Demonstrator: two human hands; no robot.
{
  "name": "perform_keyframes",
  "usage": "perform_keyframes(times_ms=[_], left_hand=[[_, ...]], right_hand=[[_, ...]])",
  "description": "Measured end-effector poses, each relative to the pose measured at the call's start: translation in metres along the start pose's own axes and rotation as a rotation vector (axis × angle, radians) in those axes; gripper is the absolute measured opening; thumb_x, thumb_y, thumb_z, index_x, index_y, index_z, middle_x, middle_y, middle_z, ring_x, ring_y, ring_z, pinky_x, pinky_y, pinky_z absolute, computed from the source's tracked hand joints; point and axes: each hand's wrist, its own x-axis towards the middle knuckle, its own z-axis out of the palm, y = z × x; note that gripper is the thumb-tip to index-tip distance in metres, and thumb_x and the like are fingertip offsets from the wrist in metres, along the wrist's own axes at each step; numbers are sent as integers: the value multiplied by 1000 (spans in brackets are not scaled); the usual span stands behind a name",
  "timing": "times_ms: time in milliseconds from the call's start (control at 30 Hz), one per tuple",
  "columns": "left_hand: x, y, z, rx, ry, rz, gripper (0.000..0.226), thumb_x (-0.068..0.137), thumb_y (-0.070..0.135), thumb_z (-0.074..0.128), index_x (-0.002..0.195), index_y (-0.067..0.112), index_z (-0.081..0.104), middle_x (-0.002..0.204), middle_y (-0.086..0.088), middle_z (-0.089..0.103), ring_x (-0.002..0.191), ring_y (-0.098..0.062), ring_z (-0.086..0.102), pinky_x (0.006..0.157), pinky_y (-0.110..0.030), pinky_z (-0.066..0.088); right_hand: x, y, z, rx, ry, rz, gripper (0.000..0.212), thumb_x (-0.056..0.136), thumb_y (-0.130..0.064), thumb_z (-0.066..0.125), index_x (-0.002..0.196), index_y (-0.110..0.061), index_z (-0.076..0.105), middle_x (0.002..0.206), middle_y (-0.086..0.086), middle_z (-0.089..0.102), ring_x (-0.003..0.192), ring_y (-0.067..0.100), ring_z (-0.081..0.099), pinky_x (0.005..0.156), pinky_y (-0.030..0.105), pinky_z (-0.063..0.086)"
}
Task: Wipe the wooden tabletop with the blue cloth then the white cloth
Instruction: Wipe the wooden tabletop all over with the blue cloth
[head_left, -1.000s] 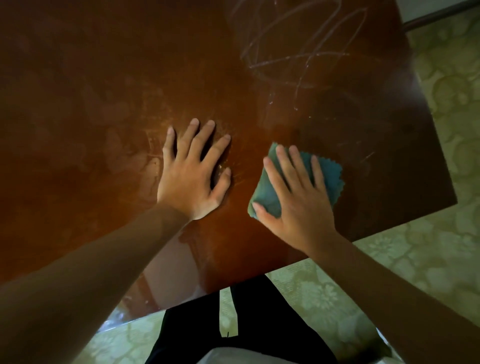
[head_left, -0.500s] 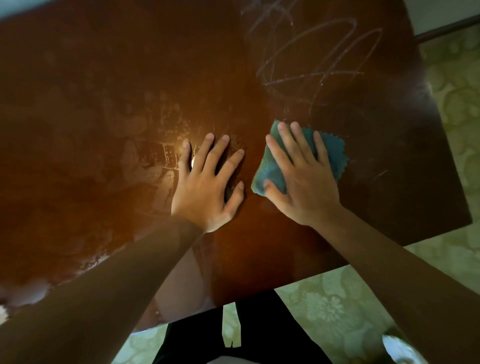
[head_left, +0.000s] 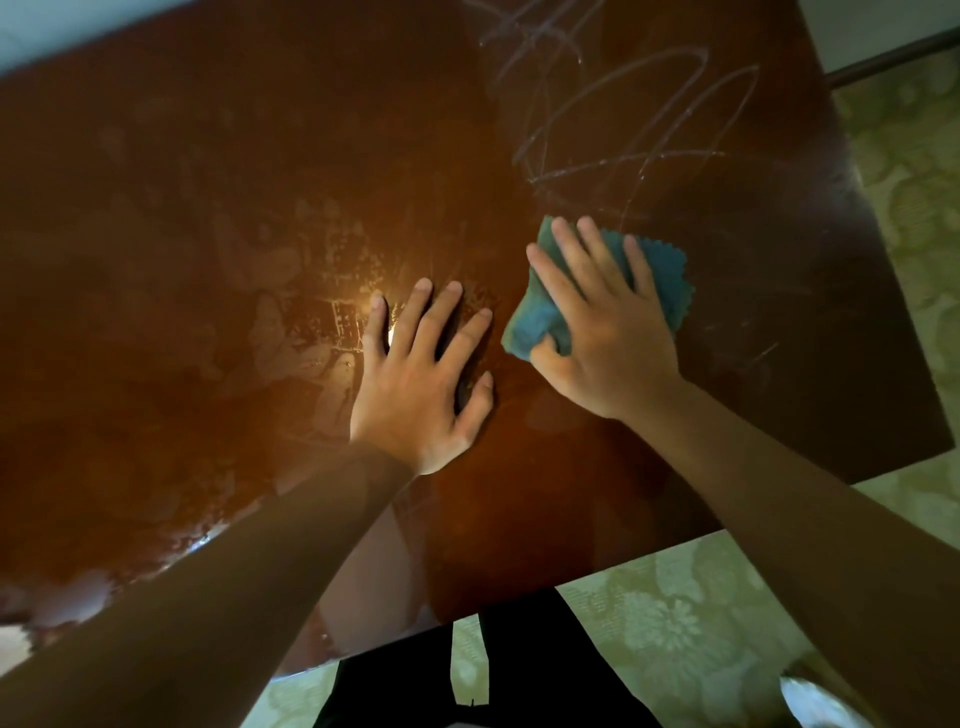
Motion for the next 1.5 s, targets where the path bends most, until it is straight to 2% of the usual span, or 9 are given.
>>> perform_keyframes(times_ms=[133,233,333,733,900,1033,1167,1333,1500], left_hand=[[-1,0,0,7,-2,2,58,99,49,41,150,21,46,161,-11,34,153,-34,21,123,-60,7],[-1,0,0,12,-1,1,58,100,49,40,150,21,46,161,-11,34,153,-33,21,123,-59,6],[-1,0,2,4,9,3,57,100,47,39,150,21,47,160,-11,36,153,-34,22,123,-59,6],[-1,0,2,-3,4,12,55,101,45,40,149,20,48,160,-12,37,152,-34,22,123,-61,5],[-1,-1,-4,-17,-19,3,53,101,43,41,147,19,50,158,-12,40,152,-34,23,123,-59,4],[4,-3,-10,-118,-6,-31,51,97,42,48,141,17,55,147,-8,50,144,-30,36,121,-55,16],[36,-25,-25,-106,26,41,47,95,41,50,133,15,58,134,-7,56,126,-27,50,109,-47,25],[100,-66,-33,-39,17,29,53,98,43,41,144,18,49,155,-10,42,147,-30,31,117,-51,15],[142,-90,-25,15,-39,-18,60,102,50,29,156,23,34,166,-7,25,155,-29,12,121,-57,9]], right_hand=[[6,1,0,-17,-28,2,77,88,-41,45,160,-16,33,169,11,25,158,28,17,128,54,8],[-10,-5,2,-42,-33,-16,77,95,-51,44,161,-14,30,169,13,23,158,30,16,127,56,11],[-30,-13,7,-64,-84,-26,80,94,-57,41,162,-17,25,170,11,19,159,29,12,128,54,7],[59,-2,3,-31,-23,-8,70,97,-48,35,161,-17,30,169,10,24,158,29,17,128,54,9],[54,-9,-1,-12,-49,17,72,95,-43,35,161,-16,27,170,11,21,158,28,13,128,54,7],[19,-20,4,-58,-72,-5,73,96,-48,37,161,-17,27,170,11,20,158,29,14,128,54,8],[21,-23,4,-93,-55,17,77,90,-51,43,159,-18,34,168,12,27,157,30,20,127,56,15],[74,-14,3,-82,-27,62,78,90,-52,40,159,-17,34,167,13,27,157,30,21,126,57,15],[116,-11,2,-82,-48,79,76,95,-54,34,161,-17,28,170,12,21,158,29,15,127,56,11]])
